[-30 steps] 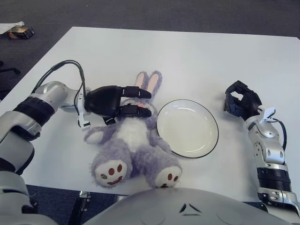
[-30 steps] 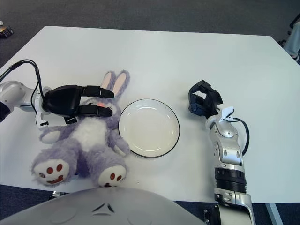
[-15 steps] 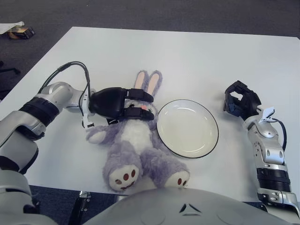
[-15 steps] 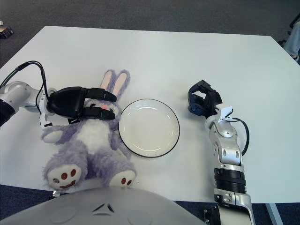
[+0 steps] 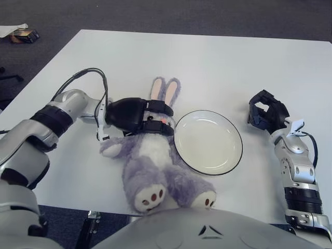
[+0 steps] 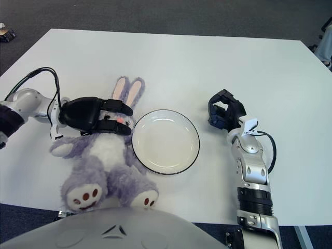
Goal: Put the doll into the plate.
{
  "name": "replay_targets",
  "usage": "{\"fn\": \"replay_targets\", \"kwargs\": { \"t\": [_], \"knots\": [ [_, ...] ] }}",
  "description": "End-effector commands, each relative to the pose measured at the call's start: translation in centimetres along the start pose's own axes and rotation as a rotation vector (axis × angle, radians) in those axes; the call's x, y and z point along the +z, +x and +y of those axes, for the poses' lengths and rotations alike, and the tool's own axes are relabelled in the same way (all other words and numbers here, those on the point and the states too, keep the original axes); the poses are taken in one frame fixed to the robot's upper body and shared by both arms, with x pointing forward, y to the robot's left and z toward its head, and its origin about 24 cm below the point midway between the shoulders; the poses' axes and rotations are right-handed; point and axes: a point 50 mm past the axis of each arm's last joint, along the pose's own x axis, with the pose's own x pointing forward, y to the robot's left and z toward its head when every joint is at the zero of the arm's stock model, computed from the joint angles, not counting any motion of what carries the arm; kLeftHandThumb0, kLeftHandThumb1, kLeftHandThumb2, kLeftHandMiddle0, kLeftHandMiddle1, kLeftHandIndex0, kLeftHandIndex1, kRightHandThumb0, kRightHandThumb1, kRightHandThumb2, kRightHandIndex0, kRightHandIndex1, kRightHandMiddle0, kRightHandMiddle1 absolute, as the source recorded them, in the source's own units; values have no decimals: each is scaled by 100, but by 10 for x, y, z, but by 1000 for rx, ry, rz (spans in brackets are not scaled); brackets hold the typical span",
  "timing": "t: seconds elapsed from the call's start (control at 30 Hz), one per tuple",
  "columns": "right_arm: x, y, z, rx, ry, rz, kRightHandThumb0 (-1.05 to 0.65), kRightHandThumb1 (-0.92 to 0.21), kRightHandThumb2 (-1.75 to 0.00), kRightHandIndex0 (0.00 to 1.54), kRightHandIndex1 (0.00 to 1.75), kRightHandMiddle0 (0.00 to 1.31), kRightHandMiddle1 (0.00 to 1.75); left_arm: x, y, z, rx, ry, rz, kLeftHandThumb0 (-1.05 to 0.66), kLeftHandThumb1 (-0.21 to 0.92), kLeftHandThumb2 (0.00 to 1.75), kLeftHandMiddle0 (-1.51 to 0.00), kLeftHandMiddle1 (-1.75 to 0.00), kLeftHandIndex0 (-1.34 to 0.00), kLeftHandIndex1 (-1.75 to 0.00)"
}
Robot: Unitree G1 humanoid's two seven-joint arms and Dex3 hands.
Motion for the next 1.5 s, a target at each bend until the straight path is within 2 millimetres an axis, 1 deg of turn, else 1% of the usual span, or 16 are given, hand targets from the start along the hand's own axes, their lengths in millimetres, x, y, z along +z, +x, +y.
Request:
{"fn": "replay_targets", "kwargs": {
  "t": [0.0,0.07,0.2,0.23,0.3,0.33,0.47,0.53,0.63,0.73,0.87,0.9,0.93,1.03,1.2,1.47],
  "knots": [
    [-35,-11,7,23,34,187,-41,-57,-100,94,175,42,175,2,3,-10,-90,-28,-25,-16,64,115,-9,-112,0,-109],
    [-35,-11,7,23,35,187,-41,-57,-100,94,175,42,175,1,5,-10,-99,-30,-40,-15,63,116,-8,-115,0,-110],
    [-34,-11,7,23,37,186,-41,-56,-101,94,175,42,175,-2,9,-11,-129,-36,-64,-18,65,115,-9,-132,0,-112],
    [-34,-11,7,23,38,186,-41,-56,-101,94,175,42,175,-3,10,-11,-134,-37,-66,1,75,92,-12,-147,0,-114],
    [-34,-11,7,22,38,186,-41,-56,-101,94,175,42,175,-4,10,-12,-147,-42,-63,17,83,73,-15,-161,0,-118],
    [-34,-11,7,22,37,187,-41,-56,-101,93,175,42,175,-4,10,-13,-153,-44,-60,23,86,65,-17,-166,0,-120],
    [-34,-12,8,21,36,184,-41,-57,-100,93,175,42,175,-5,9,-15,-165,-50,-43,31,91,55,-19,-172,-2,-126],
    [-33,-12,8,21,36,182,-41,-57,-100,93,175,42,175,-6,9,-16,-170,-52,-31,33,84,64,-23,-174,-10,-128],
    [-33,-12,8,22,37,183,-41,-57,-99,93,175,42,175,-6,8,-16,-159,-43,-21,35,79,71,-27,-174,-15,-130],
    [-33,-12,8,24,37,184,-41,-58,-99,93,175,41,175,-7,9,-17,-149,-30,-12,11,75,78,-23,-175,-19,-159],
    [-32,-12,7,26,34,182,-41,-58,-99,93,175,41,175,-7,9,-18,-143,-45,4,3,69,86,-25,-175,-23,-170],
    [-32,-12,7,27,32,182,-41,-58,-99,93,175,41,175,-8,9,-18,-147,-61,15,1,66,85,-31,-175,-33,-156],
    [-32,-12,7,28,31,182,-41,-58,-99,93,175,42,175,-8,8,-19,-150,-73,23,1,64,85,-35,-175,-40,-146],
    [-32,-12,7,29,30,183,-41,-58,-99,93,175,42,175,-11,5,-20,-204,-135,66,0,58,88,-42,-175,-48,-137],
    [-32,-12,6,29,32,185,-41,-57,-99,94,175,42,175,-14,3,-21,-269,-217,104,-1,51,98,-48,-175,-51,-139],
    [-33,-12,6,25,40,188,-41,-57,-100,94,175,42,175,-21,4,-20,-354,-270,156,-1,38,118,-55,-175,-48,-154]
  ]
}}
